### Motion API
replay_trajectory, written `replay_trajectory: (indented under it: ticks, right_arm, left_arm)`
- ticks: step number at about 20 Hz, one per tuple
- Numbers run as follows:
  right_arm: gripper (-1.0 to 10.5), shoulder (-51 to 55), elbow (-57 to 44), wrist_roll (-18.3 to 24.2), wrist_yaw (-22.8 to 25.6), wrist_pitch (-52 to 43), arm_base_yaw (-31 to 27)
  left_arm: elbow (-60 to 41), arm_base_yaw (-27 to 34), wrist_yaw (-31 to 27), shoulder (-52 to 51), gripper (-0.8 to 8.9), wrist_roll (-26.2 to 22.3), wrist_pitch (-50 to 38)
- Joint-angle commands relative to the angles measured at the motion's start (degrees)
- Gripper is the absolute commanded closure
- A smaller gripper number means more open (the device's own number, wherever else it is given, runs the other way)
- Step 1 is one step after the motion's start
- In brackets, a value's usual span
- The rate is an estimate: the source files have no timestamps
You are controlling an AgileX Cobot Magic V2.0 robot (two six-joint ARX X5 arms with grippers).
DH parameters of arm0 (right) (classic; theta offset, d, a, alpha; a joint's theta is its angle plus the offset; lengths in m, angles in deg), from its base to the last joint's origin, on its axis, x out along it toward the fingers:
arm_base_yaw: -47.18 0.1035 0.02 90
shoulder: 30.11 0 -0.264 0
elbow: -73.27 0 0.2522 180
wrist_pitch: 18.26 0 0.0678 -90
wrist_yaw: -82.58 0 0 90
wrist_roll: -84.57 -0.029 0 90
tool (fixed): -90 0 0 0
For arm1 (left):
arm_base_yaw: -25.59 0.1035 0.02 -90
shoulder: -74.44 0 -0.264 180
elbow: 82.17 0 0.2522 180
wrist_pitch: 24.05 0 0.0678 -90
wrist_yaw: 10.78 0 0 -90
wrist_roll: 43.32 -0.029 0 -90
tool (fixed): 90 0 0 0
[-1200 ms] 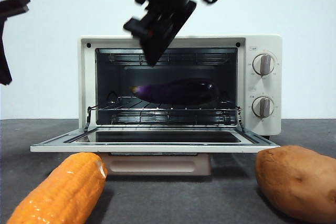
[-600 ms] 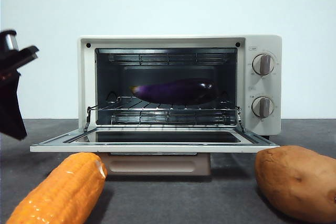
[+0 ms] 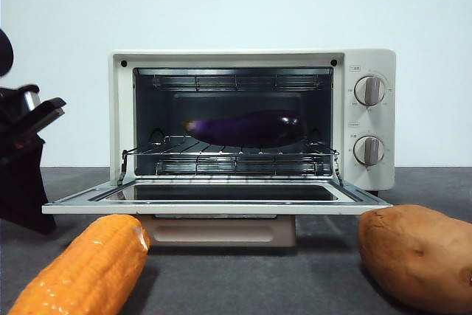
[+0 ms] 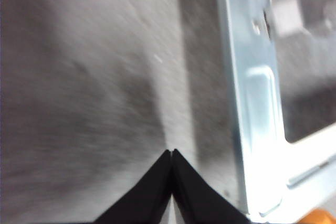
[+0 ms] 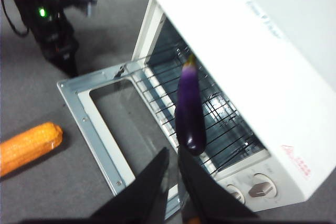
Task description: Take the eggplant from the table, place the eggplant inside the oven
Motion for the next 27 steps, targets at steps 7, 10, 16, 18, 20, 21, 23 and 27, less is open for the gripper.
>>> replay_trajectory:
  ticks: [7,10,16,18,20,21,23,27]
  right_arm:
    - [9.3,4.3,1.1,-2.6,-0.1,-0.4,0.7]
    - [9.3,5.5,1.1,-3.1,-0.1,-0.3,0.7]
    - [9.3,7.1,1.1,-4.5,-0.2,0.4,0.7]
    - [9.3,7.4,1.1,-5.2,-0.2,1.0,0.7]
    - [9.3,7.5,1.1,-6.1,-0.3,1.6,0.7]
    - [9.3,7.5,1.1,-6.5,-0.3,1.8,0.7]
    - [9.3,7.5,1.1,-7.1,-0.4,2.3,0.7]
    - [9.3,7.5,1.1,-8.2,-1.3,3.5,0.7]
  left_arm:
    - [0.3,0.7,10.6,6.8,8.08,-2.4,-3.5]
    - [0.3,1.7,14.0,8.0,8.08,-2.5,-4.3]
    - [0.3,4.2,24.3,8.6,8.08,-3.9,-4.6]
    - [0.3,5.0,29.5,8.6,8.08,-3.9,-5.2]
    - [0.4,5.4,34.3,8.6,8.08,-3.9,-6.2]
    - [0.5,5.6,36.1,8.6,8.08,-3.8,-6.6]
    - [1.0,5.8,38.0,8.6,8.08,-3.4,-6.7]
    - [3.4,5.8,39.5,8.6,8.08,-1.5,-6.6]
